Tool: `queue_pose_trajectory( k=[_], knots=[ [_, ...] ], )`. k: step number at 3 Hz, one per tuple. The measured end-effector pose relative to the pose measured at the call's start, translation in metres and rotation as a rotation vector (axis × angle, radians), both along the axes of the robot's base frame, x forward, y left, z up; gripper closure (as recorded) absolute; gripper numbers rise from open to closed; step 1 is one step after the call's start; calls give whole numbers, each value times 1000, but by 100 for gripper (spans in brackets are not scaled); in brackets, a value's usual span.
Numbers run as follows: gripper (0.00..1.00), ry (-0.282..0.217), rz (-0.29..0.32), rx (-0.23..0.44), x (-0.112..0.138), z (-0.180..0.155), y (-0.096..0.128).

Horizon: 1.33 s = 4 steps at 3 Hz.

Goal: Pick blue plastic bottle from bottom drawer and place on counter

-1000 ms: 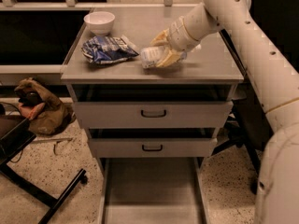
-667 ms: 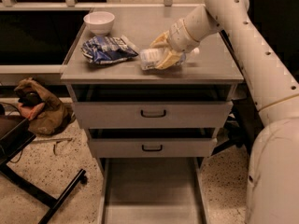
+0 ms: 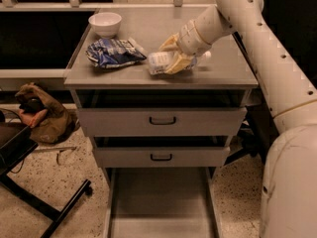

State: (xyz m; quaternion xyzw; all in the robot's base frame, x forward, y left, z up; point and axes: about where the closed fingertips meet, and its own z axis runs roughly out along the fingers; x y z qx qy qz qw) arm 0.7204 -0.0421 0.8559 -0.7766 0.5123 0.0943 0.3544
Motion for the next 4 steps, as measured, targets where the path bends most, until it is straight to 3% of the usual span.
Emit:
queue_pose_trajectory(
  k=[2,3,4],
  knots=[
    [12,0,0,0,0,0,0],
    [0,0,0,0,0,0,0],
    [0,0,0,0,0,0,0]
  ],
)
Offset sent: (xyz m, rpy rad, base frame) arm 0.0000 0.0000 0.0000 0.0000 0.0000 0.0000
